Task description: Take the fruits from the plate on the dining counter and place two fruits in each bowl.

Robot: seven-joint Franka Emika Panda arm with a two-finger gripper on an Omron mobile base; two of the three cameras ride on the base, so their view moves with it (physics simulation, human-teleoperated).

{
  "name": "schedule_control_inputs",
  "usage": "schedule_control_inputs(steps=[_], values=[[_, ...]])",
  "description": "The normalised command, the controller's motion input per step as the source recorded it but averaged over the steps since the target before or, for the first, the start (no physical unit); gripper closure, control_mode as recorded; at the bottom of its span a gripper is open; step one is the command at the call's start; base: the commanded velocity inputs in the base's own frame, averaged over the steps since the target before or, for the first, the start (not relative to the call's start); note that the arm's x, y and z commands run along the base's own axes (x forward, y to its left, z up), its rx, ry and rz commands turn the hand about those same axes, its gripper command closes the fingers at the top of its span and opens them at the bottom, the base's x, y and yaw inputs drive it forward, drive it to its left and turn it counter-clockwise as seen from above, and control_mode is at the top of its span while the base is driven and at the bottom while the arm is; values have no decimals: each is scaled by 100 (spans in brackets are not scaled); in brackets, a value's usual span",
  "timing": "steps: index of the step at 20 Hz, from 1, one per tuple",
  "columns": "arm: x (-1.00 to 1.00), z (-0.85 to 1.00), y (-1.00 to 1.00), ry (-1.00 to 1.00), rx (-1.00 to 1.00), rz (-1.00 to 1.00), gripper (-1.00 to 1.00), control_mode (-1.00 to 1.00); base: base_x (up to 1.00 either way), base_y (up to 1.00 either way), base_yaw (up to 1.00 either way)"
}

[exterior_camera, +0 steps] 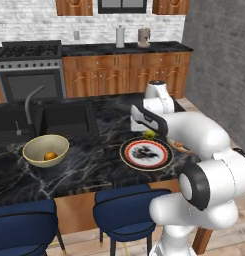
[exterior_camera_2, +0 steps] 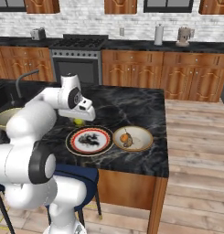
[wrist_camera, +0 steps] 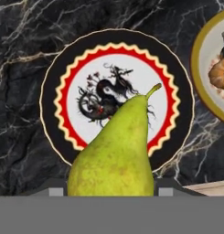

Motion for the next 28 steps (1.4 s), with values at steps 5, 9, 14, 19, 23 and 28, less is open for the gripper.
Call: schedule_control_inputs(steps=[5, 9, 14, 19, 23, 28], values=[[-1, 48, -4, 0, 0, 3, 100, -100, 0, 0, 0], [-8, 33, -22, 0, 1, 19, 100, -100, 0, 0, 0], [-1, 23, -2, 0, 2, 11, 100, -100, 0, 0, 0], [-4, 7, 5, 0, 0, 0, 100, 100, -21, 11, 0], [0, 0, 0, 0, 0, 0, 100, 100, -74, 63, 0], [0, 0, 0, 0, 0, 0, 100, 100, -8, 100, 0]])
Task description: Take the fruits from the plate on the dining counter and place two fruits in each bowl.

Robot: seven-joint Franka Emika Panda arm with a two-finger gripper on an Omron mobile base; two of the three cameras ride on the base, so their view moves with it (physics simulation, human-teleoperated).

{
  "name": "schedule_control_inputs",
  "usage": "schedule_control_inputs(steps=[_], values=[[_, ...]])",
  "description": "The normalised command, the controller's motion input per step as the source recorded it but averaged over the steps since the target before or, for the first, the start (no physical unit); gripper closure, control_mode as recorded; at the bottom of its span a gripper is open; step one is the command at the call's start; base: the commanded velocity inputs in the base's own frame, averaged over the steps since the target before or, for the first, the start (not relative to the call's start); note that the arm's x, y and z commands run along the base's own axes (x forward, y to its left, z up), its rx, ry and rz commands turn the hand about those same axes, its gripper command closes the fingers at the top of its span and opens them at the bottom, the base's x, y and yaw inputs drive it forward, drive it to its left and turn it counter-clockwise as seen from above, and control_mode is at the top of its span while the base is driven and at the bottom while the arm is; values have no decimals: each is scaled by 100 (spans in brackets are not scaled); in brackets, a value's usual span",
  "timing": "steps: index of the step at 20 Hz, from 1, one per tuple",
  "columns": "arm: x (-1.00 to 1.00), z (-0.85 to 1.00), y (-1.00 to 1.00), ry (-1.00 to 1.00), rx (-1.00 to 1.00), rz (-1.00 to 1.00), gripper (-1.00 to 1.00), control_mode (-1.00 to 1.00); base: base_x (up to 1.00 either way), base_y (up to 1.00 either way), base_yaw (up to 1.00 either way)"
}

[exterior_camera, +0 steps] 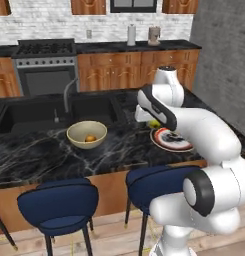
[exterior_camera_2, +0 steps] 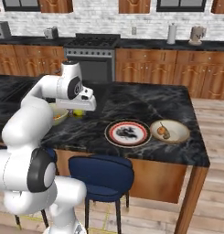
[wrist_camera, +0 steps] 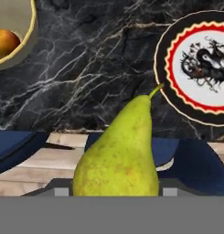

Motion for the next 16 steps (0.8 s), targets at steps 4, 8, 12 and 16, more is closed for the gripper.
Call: schedule_control_inputs(steps=[4, 8, 12, 16], values=[[0, 0, 0, 0, 0, 0, 100, 100, -2, 100, 0], [0, 0, 0, 0, 0, 0, 100, 100, -1, 85, 0], [0, 0, 0, 0, 0, 0, 100, 100, 15, 21, 0], [0, 0, 0, 0, 0, 0, 100, 100, 23, -28, 0]])
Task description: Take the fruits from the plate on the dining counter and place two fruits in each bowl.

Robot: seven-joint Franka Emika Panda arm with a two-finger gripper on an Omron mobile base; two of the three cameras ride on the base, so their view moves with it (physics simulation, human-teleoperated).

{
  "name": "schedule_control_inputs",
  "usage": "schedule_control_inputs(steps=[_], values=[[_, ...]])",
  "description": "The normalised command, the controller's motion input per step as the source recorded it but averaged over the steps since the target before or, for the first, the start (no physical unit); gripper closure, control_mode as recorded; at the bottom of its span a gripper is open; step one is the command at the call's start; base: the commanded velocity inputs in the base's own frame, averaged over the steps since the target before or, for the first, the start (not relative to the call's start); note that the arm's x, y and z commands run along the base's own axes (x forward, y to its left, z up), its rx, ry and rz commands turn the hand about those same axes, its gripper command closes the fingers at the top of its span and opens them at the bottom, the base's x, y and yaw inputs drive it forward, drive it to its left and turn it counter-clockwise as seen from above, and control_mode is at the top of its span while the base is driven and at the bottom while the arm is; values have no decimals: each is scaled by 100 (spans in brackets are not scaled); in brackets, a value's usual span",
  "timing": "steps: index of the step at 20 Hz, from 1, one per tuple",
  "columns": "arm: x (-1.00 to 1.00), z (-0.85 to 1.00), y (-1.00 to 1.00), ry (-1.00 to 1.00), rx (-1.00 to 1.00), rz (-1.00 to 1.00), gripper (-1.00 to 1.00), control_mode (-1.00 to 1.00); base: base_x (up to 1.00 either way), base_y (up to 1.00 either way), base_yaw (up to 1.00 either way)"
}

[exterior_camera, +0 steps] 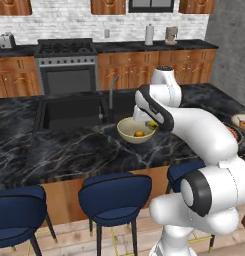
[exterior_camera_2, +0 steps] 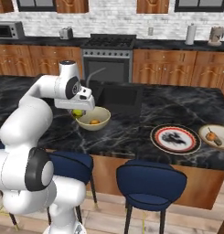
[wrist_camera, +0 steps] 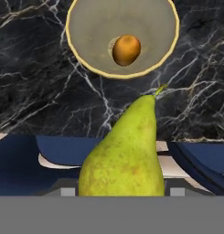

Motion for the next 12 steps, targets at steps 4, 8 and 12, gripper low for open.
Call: schedule_control_inputs(steps=[4, 8, 12], values=[[0, 0, 0, 0, 0, 0, 100, 100, 22, -47, 0], [0, 0, 0, 0, 0, 0, 100, 100, 42, -12, 0], [0, 0, 0, 0, 0, 0, 100, 100, 48, 9, 0]])
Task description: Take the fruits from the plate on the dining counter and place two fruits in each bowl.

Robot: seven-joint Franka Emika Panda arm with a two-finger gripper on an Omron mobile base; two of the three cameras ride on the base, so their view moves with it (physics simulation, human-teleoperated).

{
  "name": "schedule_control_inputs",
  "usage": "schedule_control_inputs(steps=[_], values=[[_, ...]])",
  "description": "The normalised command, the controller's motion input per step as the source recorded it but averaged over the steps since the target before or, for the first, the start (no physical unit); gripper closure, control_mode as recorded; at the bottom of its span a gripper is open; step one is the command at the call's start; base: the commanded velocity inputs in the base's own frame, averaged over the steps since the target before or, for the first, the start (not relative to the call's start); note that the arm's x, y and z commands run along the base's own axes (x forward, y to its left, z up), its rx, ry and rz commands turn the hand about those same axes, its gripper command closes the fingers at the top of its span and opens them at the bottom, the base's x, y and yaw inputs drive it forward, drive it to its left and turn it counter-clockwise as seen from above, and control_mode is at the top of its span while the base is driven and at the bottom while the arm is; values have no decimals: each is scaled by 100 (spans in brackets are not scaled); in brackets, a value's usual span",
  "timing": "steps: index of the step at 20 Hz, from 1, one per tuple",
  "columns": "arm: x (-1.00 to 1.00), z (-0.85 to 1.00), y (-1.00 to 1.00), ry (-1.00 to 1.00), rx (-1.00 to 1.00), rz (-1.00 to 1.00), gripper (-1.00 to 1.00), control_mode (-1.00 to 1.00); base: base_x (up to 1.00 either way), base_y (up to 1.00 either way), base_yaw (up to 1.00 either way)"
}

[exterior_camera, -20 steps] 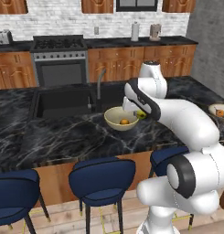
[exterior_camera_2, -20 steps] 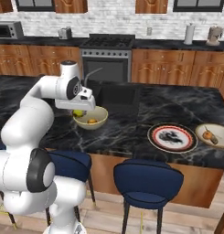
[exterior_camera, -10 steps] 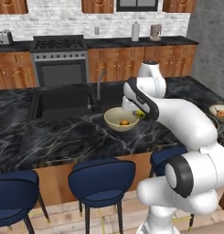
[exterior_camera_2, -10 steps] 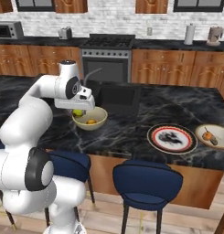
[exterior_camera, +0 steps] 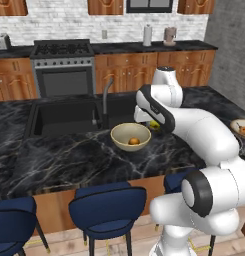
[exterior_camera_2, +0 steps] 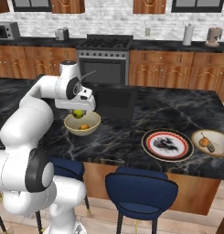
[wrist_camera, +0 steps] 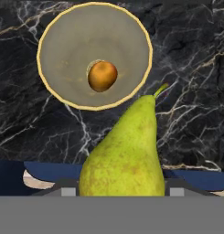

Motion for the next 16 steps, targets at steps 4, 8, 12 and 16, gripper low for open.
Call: schedule_control_inputs(steps=[4, 8, 12, 16], values=[[0, 0, 0, 0, 0, 0, 100, 100, 52, 23, 0], [0, 0, 0, 0, 0, 0, 100, 100, 51, 26, 0], [68, 0, 33, 0, 0, 0, 100, -100, 17, 9, 0], [97, -2, 44, 2, 0, 0, 100, -100, 0, 0, 0]])
